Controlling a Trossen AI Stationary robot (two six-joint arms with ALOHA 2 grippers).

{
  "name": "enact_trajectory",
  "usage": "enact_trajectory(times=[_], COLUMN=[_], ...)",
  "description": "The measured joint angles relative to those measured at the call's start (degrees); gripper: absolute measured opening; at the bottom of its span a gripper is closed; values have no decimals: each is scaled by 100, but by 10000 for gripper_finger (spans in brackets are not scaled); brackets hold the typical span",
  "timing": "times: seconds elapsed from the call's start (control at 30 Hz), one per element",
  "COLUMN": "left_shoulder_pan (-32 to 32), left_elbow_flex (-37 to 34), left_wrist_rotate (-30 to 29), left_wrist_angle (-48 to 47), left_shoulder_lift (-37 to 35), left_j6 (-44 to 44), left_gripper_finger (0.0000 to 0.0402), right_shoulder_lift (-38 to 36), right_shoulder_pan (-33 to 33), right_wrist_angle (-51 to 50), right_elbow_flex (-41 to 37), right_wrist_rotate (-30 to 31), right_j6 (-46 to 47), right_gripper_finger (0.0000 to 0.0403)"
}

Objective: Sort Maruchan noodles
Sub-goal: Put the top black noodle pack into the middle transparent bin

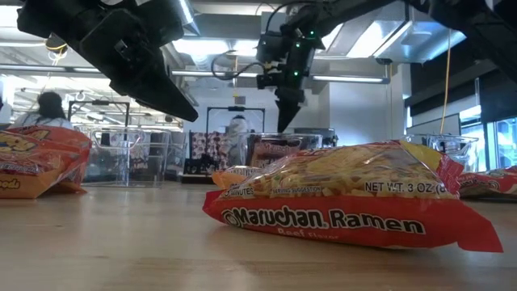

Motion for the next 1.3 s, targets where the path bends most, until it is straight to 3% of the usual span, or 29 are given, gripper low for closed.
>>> enact_trajectory(times=[0.27,0.33,0.47,0.53,0.8,0.9,1.17,1.3], left_shoulder_pan=[-30,-37,-35,-35,-35,-27,404,783], left_elbow_flex=[0,0,0,0,0,0,245,476], left_wrist_rotate=[42,44,44,44,42,-24,-257,24], left_wrist_angle=[34,51,57,59,101,128,610,538], left_shoulder_lift=[0,0,0,0,0,0,2,2], left_j6=[-29,-10,-2,-2,15,18,591,1017], left_gripper_finger=[29,29,29,29,29,29,29,29], right_shoulder_lift=[13,-225,-520,-517,-413,-503,-1145,-1167], right_shoulder_pan=[35,87,165,223,280,284,150,-39], right_wrist_angle=[-193,-376,-716,-713,30,-381,-149,222], right_elbow_flex=[-13,-11,4,0,-711,-716,-900,-1247], right_wrist_rotate=[-301,-716,-2164,-2455,-2048,-2044,-2332,-2539], right_j6=[38,40,16,-3,123,281,399,372], right_gripper_finger=[193,193,193,193,193,193,193,193])
